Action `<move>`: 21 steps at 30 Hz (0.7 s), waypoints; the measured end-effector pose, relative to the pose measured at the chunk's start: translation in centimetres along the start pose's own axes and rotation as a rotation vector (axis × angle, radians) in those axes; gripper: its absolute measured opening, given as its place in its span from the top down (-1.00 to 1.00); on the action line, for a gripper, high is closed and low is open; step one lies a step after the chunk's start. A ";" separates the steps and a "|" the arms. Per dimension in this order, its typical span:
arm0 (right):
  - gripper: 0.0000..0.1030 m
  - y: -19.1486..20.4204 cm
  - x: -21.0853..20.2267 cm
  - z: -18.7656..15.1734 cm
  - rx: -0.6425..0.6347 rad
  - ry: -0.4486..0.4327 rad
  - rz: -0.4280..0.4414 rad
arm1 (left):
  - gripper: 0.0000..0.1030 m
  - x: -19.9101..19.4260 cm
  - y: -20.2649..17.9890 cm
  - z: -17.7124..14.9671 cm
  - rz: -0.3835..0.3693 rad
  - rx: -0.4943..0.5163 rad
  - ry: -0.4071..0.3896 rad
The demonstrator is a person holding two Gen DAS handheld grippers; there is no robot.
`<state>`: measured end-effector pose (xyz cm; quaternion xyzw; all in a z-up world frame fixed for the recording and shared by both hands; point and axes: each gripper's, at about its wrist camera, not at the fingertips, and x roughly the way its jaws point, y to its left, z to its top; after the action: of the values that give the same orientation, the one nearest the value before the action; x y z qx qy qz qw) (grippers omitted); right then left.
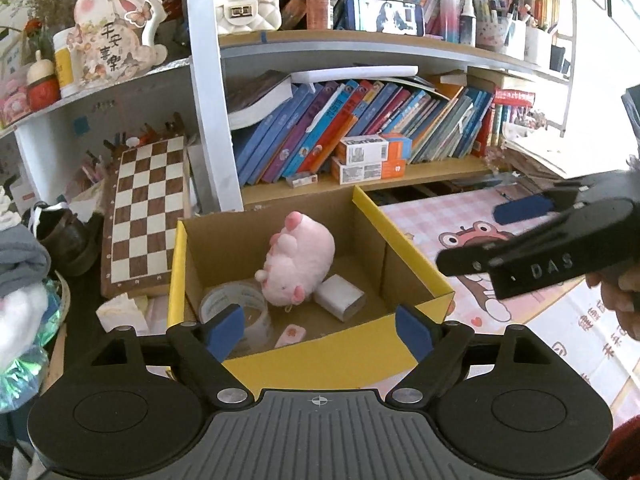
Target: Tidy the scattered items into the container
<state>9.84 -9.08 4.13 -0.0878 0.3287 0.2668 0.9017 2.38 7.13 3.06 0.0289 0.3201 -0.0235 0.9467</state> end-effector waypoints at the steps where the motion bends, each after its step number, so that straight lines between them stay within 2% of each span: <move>1: -0.84 -0.2 -0.2 -0.3 -0.002 0.000 -0.011 | -0.67 0.0 -0.2 0.0 0.003 -0.005 0.002; 5: -0.87 -1.2 -0.8 -1.6 0.008 0.012 -0.048 | -0.76 -0.1 -0.9 -0.2 0.023 -0.020 0.009; 21: -0.89 -4.2 -3.3 -6.5 0.070 0.065 -0.126 | -0.78 0.4 -5.4 -1.3 0.033 -0.009 0.042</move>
<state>6.41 -16.21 1.14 -0.0853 0.3609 0.1949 0.9080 1.58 1.79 1.52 0.0305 0.3394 -0.0058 0.9401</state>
